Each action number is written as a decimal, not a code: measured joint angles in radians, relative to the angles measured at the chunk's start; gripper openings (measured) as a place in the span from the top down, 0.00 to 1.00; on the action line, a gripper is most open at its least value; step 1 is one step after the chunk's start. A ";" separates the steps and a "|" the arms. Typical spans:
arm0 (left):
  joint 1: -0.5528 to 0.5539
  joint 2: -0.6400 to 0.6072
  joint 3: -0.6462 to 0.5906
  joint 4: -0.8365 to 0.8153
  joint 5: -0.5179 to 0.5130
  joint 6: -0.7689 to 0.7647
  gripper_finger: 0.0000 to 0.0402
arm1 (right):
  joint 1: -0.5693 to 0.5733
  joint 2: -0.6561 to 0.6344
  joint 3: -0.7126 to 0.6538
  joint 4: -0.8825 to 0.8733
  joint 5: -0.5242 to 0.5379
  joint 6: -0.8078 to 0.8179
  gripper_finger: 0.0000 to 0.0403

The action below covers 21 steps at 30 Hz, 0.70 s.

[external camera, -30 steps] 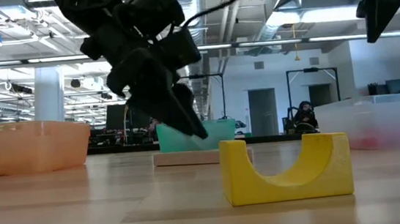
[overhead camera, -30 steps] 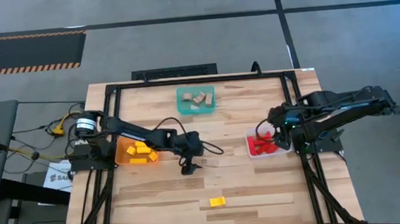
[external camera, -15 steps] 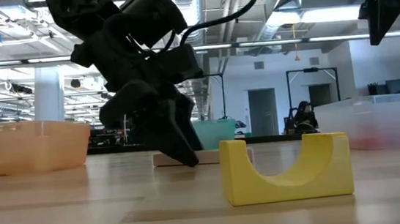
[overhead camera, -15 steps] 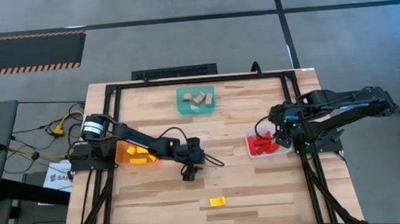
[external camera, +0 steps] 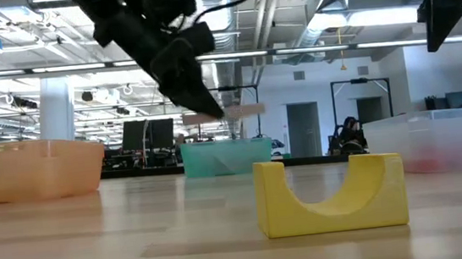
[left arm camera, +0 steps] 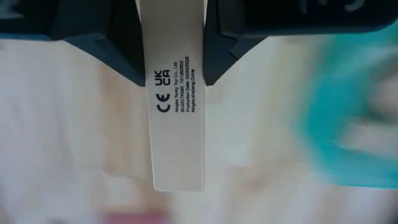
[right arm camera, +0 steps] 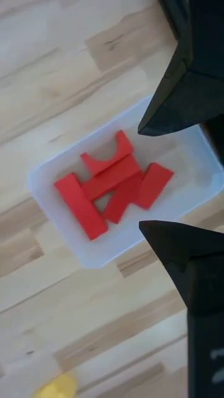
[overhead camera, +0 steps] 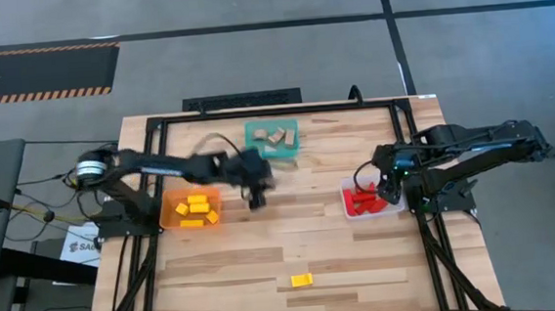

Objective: Sort & place blocks by color
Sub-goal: Put the brown block into the green bin

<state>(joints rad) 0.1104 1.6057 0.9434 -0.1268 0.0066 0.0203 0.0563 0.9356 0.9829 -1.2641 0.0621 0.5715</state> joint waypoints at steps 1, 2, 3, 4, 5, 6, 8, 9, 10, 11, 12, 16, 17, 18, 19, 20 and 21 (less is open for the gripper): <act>0.036 -0.032 -0.003 -0.014 -0.005 0.013 0.77 | 0.000 0.000 0.000 0.011 0.006 0.005 0.37; 0.077 -0.063 -0.003 -0.012 -0.007 0.023 0.77 | 0.000 0.000 0.000 0.028 0.016 0.006 0.37; 0.119 -0.090 -0.002 -0.003 -0.008 0.035 0.77 | 0.000 0.000 0.000 0.048 0.024 0.006 0.37; 0.163 -0.113 -0.001 0.006 -0.008 0.049 0.77 | 0.001 0.000 0.000 0.072 0.033 0.006 0.37; 0.210 -0.127 0.001 0.010 -0.001 0.059 0.77 | 0.001 0.001 0.000 0.093 0.045 0.005 0.37; 0.258 -0.130 0.001 0.010 0.013 0.074 0.77 | 0.001 0.002 0.000 0.114 0.053 0.004 0.37; 0.350 -0.121 -0.001 -0.004 0.062 0.109 0.77 | 0.001 0.002 0.000 0.150 0.067 0.000 0.37; 0.392 -0.110 -0.002 -0.005 0.091 0.127 0.77 | 0.001 0.002 0.000 0.164 0.072 -0.001 0.37; 0.425 -0.097 -0.002 0.009 0.116 0.145 0.77 | 0.001 0.002 0.000 0.174 0.075 -0.001 0.37; 0.460 -0.084 0.000 0.011 0.138 0.169 0.77 | 0.001 0.002 0.000 0.181 0.079 -0.001 0.37; 0.485 -0.068 0.006 0.000 0.151 0.202 0.77 | 0.001 0.002 0.000 0.187 0.084 -0.001 0.37; 0.538 0.013 0.089 -0.060 0.191 0.317 0.77 | 0.000 0.002 0.000 0.189 0.098 0.000 0.37; 0.546 0.032 0.120 -0.081 0.194 0.331 0.77 | -0.001 0.002 0.000 0.189 0.098 0.004 0.37; 0.550 0.052 0.151 -0.102 0.196 0.345 0.77 | -0.003 0.002 0.000 0.190 0.099 0.004 0.37; 0.550 0.070 0.181 -0.127 0.196 0.357 0.77 | -0.006 0.002 0.000 0.193 0.099 0.004 0.37; 0.550 0.086 0.207 -0.160 0.196 0.362 0.77 | -0.007 0.002 0.000 0.196 0.099 0.005 0.37; 0.547 0.102 0.231 -0.187 0.197 0.366 0.77 | -0.007 0.002 0.000 0.198 0.099 0.005 0.37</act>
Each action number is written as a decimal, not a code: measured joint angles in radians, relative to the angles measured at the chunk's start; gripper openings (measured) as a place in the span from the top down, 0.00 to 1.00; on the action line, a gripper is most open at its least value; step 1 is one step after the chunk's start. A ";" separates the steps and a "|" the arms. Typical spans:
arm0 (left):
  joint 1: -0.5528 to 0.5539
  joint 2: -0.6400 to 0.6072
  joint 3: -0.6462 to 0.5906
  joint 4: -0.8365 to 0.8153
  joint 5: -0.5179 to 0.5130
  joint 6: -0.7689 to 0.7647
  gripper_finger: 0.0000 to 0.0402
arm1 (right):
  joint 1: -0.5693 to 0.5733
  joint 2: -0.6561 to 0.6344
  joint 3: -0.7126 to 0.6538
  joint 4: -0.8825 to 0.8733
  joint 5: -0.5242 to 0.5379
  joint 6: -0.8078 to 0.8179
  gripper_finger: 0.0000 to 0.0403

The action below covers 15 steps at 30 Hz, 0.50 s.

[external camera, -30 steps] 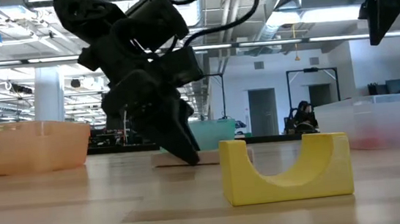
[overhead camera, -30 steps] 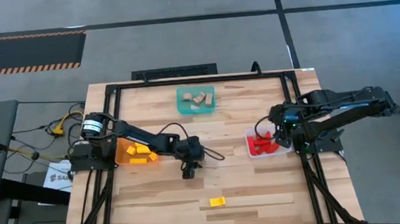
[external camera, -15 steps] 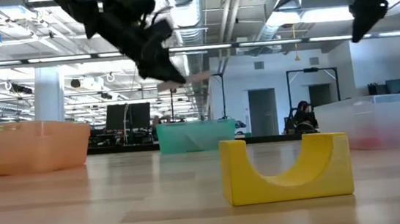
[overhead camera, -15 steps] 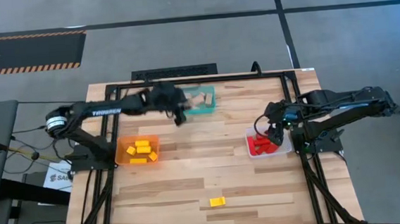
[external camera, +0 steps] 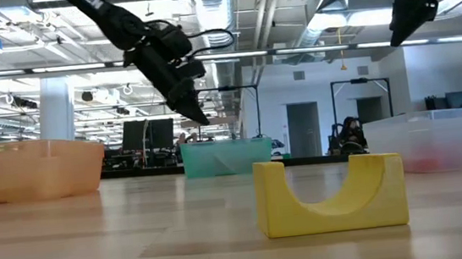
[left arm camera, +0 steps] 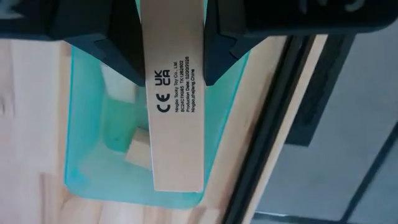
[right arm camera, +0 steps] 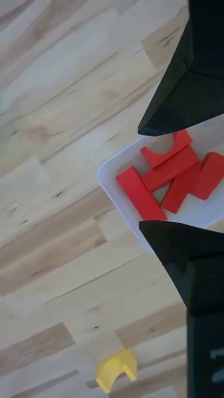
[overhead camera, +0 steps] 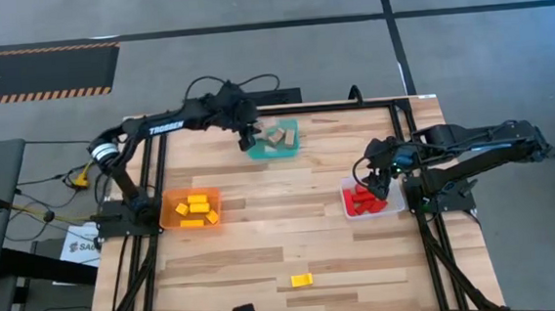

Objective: Sort & place blocks by color
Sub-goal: Put the brown block into the green bin

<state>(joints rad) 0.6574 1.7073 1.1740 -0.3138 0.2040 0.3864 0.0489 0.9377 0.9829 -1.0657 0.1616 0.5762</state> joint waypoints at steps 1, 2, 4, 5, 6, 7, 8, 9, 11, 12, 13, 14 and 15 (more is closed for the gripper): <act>-0.004 0.018 0.025 -0.012 0.008 0.004 0.77 | 0.000 0.000 0.000 0.000 0.000 0.000 0.37; -0.006 0.032 0.045 -0.020 0.026 0.011 0.77 | 0.000 0.000 0.000 0.000 0.001 0.000 0.37; -0.013 0.050 0.072 -0.038 0.061 0.021 0.77 | 0.000 0.000 0.000 0.001 0.002 0.000 0.37; -0.016 0.057 0.077 -0.033 0.075 0.025 0.77 | 0.000 0.000 0.000 0.001 0.002 0.000 0.37; -0.022 0.063 0.079 -0.031 0.079 0.033 0.77 | 0.000 0.000 0.000 0.001 0.002 0.000 0.37; -0.025 0.064 0.079 -0.035 0.078 0.041 0.77 | 0.000 0.000 0.000 0.001 0.002 0.001 0.37; -0.029 0.064 0.079 -0.041 0.070 0.047 0.77 | 0.000 0.000 0.000 0.001 0.002 0.001 0.37; -0.031 0.064 0.079 -0.041 0.061 0.046 0.76 | 0.000 0.000 0.000 0.001 0.002 0.001 0.37; -0.036 0.064 0.079 -0.037 0.051 0.014 0.71 | 0.000 0.000 0.000 0.001 0.002 0.001 0.37; -0.036 0.064 0.079 -0.030 0.051 -0.009 0.67 | 0.000 0.000 0.000 0.001 0.002 0.001 0.37; -0.036 0.064 0.079 -0.021 0.050 -0.021 0.62 | 0.000 0.000 0.000 0.001 0.007 0.001 0.37; -0.035 0.064 0.079 -0.017 0.050 -0.026 0.57 | 0.000 0.000 0.000 0.001 0.014 0.001 0.37; -0.035 0.063 0.079 -0.017 0.049 -0.027 0.52 | 0.000 0.000 0.000 0.001 0.021 0.001 0.37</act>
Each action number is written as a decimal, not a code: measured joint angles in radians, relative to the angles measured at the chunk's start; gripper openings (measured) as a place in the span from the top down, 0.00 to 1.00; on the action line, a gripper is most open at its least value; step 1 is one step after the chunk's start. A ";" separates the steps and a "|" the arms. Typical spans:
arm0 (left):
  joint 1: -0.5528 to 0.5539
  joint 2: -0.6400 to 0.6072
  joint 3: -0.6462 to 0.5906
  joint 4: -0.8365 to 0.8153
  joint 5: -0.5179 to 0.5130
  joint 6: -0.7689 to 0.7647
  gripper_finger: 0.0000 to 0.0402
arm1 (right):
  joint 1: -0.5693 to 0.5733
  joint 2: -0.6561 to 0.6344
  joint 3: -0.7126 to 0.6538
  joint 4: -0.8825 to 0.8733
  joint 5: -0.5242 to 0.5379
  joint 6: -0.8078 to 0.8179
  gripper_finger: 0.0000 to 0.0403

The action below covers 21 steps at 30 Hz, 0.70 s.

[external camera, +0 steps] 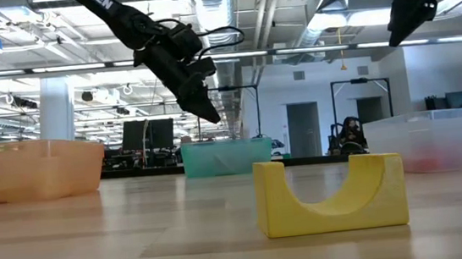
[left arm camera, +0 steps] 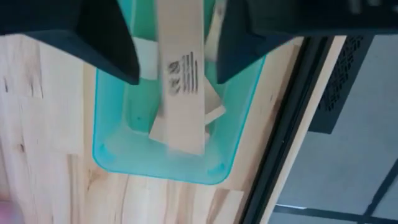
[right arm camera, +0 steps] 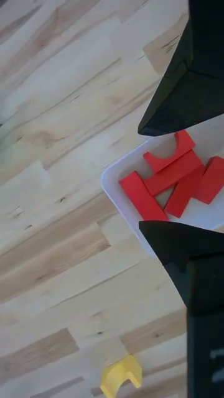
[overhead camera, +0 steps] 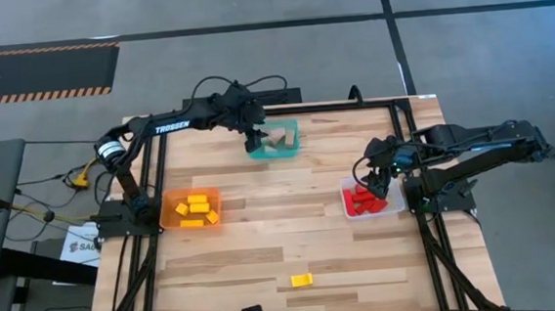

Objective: Sort & place blocks by color
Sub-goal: Put the brown block into the green bin, then put the yellow block into the orange bin

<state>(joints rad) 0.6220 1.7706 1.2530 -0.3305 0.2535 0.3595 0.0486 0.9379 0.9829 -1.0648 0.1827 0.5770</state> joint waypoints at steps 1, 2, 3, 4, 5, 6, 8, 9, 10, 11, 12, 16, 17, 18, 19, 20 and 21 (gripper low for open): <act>0.000 0.000 0.000 -0.001 0.000 0.000 0.48 | 0.000 0.000 0.000 0.000 0.002 0.000 0.37; 0.000 0.000 0.000 -0.001 0.000 -0.001 0.43 | 0.000 0.000 0.000 0.001 0.003 0.000 0.37; 0.000 0.000 0.000 -0.001 0.000 -0.004 0.39 | 0.000 0.000 0.000 0.001 0.003 0.000 0.37; 0.000 -0.002 0.000 -0.002 0.000 -0.010 0.35 | 0.000 0.000 0.000 0.002 0.003 0.000 0.37; 0.000 -0.006 0.000 -0.011 0.000 -0.016 0.32 | 0.000 0.000 0.000 0.004 0.003 0.000 0.37; 0.000 -0.009 0.002 -0.026 -0.003 -0.017 0.29 | 0.000 0.000 0.000 0.008 0.003 0.000 0.37; 0.000 -0.011 0.032 -0.070 -0.017 -0.016 0.25 | 0.003 0.000 0.000 0.021 0.003 -0.001 0.37; 0.000 -0.015 0.053 -0.105 -0.030 -0.017 0.23 | 0.006 0.000 0.000 0.034 0.003 -0.003 0.37; 0.000 -0.018 0.077 -0.141 -0.041 -0.017 0.22 | 0.012 0.000 0.000 0.051 0.003 -0.009 0.37; 0.000 -0.020 0.108 -0.173 -0.047 -0.021 0.22 | 0.018 0.000 0.000 0.072 0.003 -0.023 0.37; 0.000 -0.026 0.138 -0.206 -0.049 -0.027 0.21 | 0.022 0.000 0.000 0.095 0.002 -0.044 0.37; -0.012 -0.077 0.237 -0.365 -0.029 -0.097 0.22 | 0.047 0.000 0.000 0.204 -0.004 -0.148 0.37; -0.021 -0.100 0.246 -0.396 -0.024 -0.124 0.22 | 0.054 0.000 0.000 0.235 -0.006 -0.180 0.37; -0.034 -0.127 0.246 -0.424 -0.018 -0.148 0.23 | 0.061 0.005 0.000 0.269 -0.012 -0.210 0.37; -0.049 -0.156 0.244 -0.453 -0.018 -0.173 0.23 | 0.067 0.013 0.000 0.305 -0.024 -0.241 0.37; -0.064 -0.185 0.237 -0.470 -0.024 -0.199 0.24 | 0.072 0.021 0.000 0.332 -0.035 -0.267 0.37; -0.083 -0.218 0.231 -0.502 -0.035 -0.221 0.24 | 0.079 0.030 0.000 0.353 -0.049 -0.289 0.37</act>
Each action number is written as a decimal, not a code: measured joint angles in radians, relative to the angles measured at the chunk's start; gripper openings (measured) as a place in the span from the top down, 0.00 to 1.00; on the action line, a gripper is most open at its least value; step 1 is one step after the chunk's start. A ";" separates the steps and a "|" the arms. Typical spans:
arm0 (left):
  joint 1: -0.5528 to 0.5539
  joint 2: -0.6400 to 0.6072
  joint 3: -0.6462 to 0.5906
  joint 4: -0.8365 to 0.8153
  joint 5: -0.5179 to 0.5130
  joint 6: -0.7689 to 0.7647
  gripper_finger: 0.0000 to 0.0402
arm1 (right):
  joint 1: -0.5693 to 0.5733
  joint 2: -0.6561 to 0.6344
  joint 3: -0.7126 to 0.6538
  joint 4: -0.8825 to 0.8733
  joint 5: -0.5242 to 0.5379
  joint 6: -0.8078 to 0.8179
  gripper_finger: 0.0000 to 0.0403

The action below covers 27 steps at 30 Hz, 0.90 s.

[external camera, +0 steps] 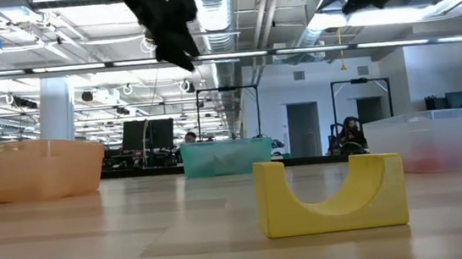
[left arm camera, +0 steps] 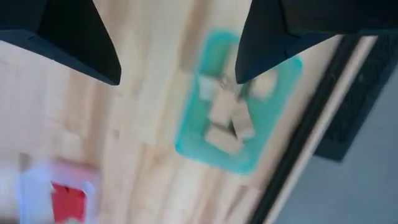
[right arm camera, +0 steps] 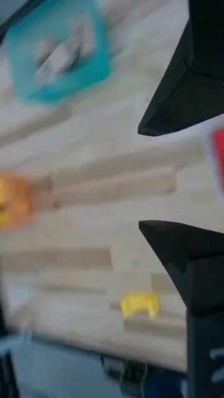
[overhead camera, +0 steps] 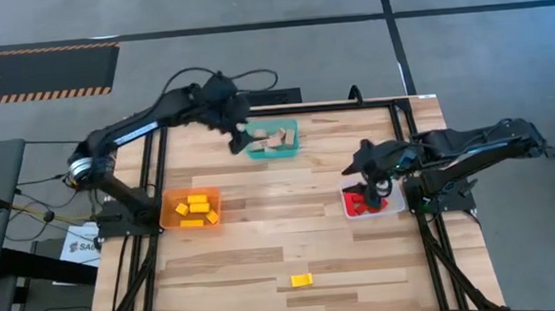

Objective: Sort & place blocks by color
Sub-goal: Put the yellow block into the orange bin

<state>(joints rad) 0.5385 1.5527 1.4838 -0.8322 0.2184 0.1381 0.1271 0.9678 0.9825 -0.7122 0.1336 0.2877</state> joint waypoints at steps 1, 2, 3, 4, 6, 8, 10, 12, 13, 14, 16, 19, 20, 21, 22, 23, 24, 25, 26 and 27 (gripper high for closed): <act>-0.019 -0.029 -0.004 -0.039 -0.017 -0.020 0.25 | 0.007 0.012 0.000 0.028 -0.021 -0.016 0.37; -0.040 -0.061 -0.012 -0.071 -0.040 -0.043 0.26 | 0.015 0.027 0.000 0.060 -0.043 -0.028 0.37; -0.062 -0.097 -0.022 -0.104 -0.061 -0.065 0.26 | 0.025 0.047 0.000 0.087 -0.065 -0.031 0.37; -0.088 -0.133 -0.036 -0.133 -0.083 -0.092 0.27 | 0.038 0.068 0.000 0.109 -0.086 -0.032 0.37; -0.147 -0.221 -0.080 -0.155 -0.121 -0.158 0.28 | 0.078 0.113 0.000 0.172 -0.120 -0.031 0.37; -0.215 -0.322 -0.148 -0.161 -0.153 -0.226 0.28 | 0.137 0.166 0.000 0.245 -0.130 -0.028 0.37; -0.298 -0.431 -0.235 -0.118 -0.206 -0.306 0.29 | 0.204 0.226 0.000 0.309 -0.131 -0.027 0.37; -0.386 -0.539 -0.342 -0.056 -0.262 -0.389 0.30 | 0.264 0.293 0.000 0.385 -0.120 -0.004 0.37; -0.430 -0.591 -0.398 -0.019 -0.282 -0.439 0.30 | 0.288 0.329 0.000 0.414 -0.101 0.020 0.37; -0.477 -0.642 -0.457 0.032 -0.297 -0.491 0.30 | 0.307 0.365 0.000 0.444 -0.080 0.048 0.37; -0.567 -0.732 -0.571 0.133 -0.318 -0.575 0.31 | 0.329 0.441 0.000 0.521 -0.055 0.093 0.37; -0.690 -0.823 -0.708 0.256 -0.380 -0.648 0.31 | 0.348 0.551 0.000 0.591 -0.059 0.103 0.37; -0.728 -0.841 -0.742 0.281 -0.408 -0.659 0.31 | 0.354 0.588 0.000 0.607 -0.061 0.100 0.37; -0.761 -0.852 -0.772 0.301 -0.433 -0.666 0.31 | 0.359 0.622 0.000 0.614 -0.066 0.101 0.37; -0.793 -0.856 -0.796 0.323 -0.455 -0.669 0.31 | 0.362 0.654 0.000 0.620 -0.080 0.108 0.37; -0.821 -0.854 -0.814 0.343 -0.470 -0.671 0.31 | 0.366 0.682 0.002 0.627 -0.102 0.112 0.37; -0.847 -0.850 -0.827 0.353 -0.485 -0.674 0.31 | 0.366 0.709 0.012 0.622 -0.122 0.113 0.37; -0.870 -0.840 -0.834 0.355 -0.494 -0.680 0.31 | 0.366 0.734 0.029 0.624 -0.139 0.123 0.37; -0.887 -0.826 -0.835 0.361 -0.501 -0.683 0.31 | 0.368 0.758 0.049 0.632 -0.149 0.129 0.37; -0.901 -0.807 -0.835 0.367 -0.513 -0.682 0.31 | 0.375 0.774 0.065 0.635 -0.150 0.131 0.37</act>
<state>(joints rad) -0.3622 0.7459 0.6491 -0.4649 -0.2949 -0.5444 0.5025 1.7421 1.0475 -0.0773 -0.0167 0.4183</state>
